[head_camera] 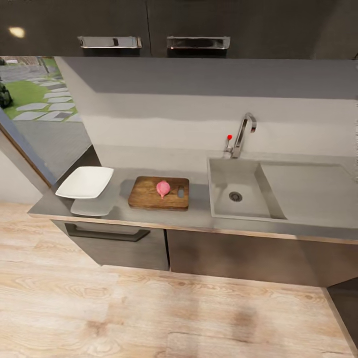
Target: In the kitchen, take the Vidalia onion out of the sink, dice it on the chopping board with the paring knife, put the diced onion into the bowl on the countertop, then place both the paring knife and the chopping board into the sink.
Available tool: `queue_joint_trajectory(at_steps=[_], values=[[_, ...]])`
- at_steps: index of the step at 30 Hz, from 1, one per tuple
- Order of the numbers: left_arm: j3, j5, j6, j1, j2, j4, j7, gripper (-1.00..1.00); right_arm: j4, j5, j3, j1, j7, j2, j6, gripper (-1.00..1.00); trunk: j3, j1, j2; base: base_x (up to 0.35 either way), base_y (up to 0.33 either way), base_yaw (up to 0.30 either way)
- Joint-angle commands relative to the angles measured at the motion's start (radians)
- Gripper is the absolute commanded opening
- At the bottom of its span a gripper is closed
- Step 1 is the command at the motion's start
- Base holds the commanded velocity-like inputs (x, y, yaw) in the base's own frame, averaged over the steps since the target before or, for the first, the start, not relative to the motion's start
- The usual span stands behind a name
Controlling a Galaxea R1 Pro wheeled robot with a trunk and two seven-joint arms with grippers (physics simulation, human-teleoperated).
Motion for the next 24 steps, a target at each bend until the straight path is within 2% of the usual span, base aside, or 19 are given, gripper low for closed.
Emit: queue_joint_trajectory(at_steps=[1, 24], values=[[-0.001, 0.007, -0.001, 0.000, 0.001, -0.001, -0.005, 1.00, -0.001, 0.009, -0.003, 0.000, -0.003, 0.001, -0.005, 1.00, 0.000, 0.001, -0.002, 0.042, -0.051, -0.117], [-0.001, 0.007, -0.001, 0.000, 0.000, 0.000, -0.005, 1.00, 0.001, 0.009, -0.003, 0.000, -0.003, 0.001, -0.012, 1.00, 0.031, 0.001, -0.002, 0.005, -0.006, -0.183]])
